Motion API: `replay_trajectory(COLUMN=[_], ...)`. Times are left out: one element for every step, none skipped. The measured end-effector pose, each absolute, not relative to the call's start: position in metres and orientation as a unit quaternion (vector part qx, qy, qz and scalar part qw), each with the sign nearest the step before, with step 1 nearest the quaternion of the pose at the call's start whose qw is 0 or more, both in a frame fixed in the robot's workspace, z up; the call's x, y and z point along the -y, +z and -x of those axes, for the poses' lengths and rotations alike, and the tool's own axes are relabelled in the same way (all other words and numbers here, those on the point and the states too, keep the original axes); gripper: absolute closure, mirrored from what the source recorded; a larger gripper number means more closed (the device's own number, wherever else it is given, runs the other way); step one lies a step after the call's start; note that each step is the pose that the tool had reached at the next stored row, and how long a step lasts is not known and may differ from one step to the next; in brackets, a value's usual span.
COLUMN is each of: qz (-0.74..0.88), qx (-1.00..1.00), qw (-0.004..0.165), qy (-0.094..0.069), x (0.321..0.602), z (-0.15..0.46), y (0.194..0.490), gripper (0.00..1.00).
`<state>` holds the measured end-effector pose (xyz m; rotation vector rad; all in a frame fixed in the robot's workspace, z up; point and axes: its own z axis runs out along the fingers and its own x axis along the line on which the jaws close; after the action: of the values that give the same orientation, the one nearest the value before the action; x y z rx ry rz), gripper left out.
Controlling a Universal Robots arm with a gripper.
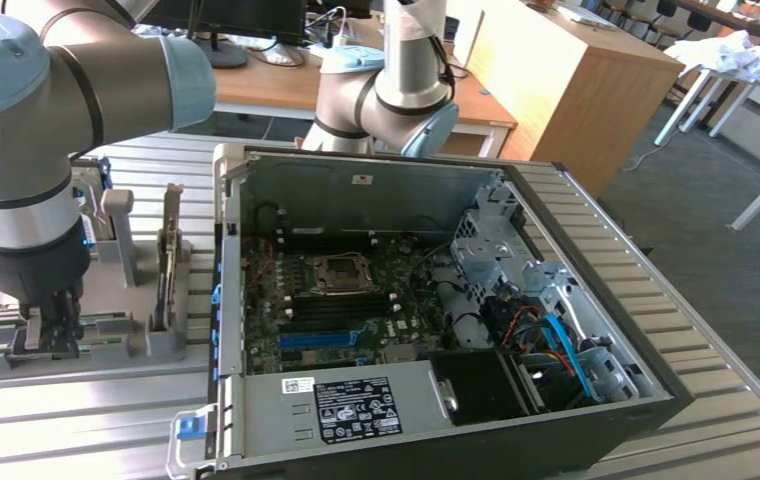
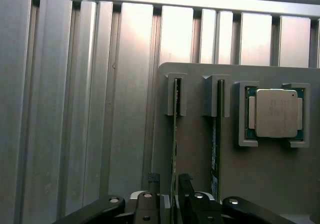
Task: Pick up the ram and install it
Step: 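Pick up the ram and move it above insertion slot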
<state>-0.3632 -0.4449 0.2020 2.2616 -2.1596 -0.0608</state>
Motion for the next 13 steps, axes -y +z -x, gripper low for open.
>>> replay_trajectory(qz=[-0.723,-0.723,-0.723,-0.723,-0.723,-0.723,-0.723,-0.723,-0.723,-0.723,-0.723,-0.723,-0.723], qx=[0.690,0.690,0.690,0.690,0.690,0.690,0.690,0.690,0.690,0.690,0.691,0.690,0.690], qw=[0.007,0.007,0.007,0.007,0.007,0.007,0.007,0.007,0.007,0.007,0.007,0.007,0.007], qy=[-0.019,-0.019,-0.019,-0.019,-0.019,-0.019,-0.019,-0.019,-0.019,-0.019,-0.019,-0.019,-0.019], x=[0.4449,0.4449,0.4449,0.4449,0.4449,0.4449,0.4449,0.4449,0.4449,0.4448,0.4441,0.4432,0.4423], z=[0.3632,0.3632,0.3632,0.3632,0.3632,0.3632,0.3632,0.3632,0.3632,0.3632,0.3631,0.3631,0.3631], y=[0.2020,0.2020,0.2020,0.2020,0.2020,0.2020,0.2020,0.2020,0.2020,0.2020,0.2019,0.2018,0.2019], gripper=[0.71,0.71,0.71,0.71,0.71,0.71,0.71,0.71,0.71,0.71,0.71,0.71,0.71])
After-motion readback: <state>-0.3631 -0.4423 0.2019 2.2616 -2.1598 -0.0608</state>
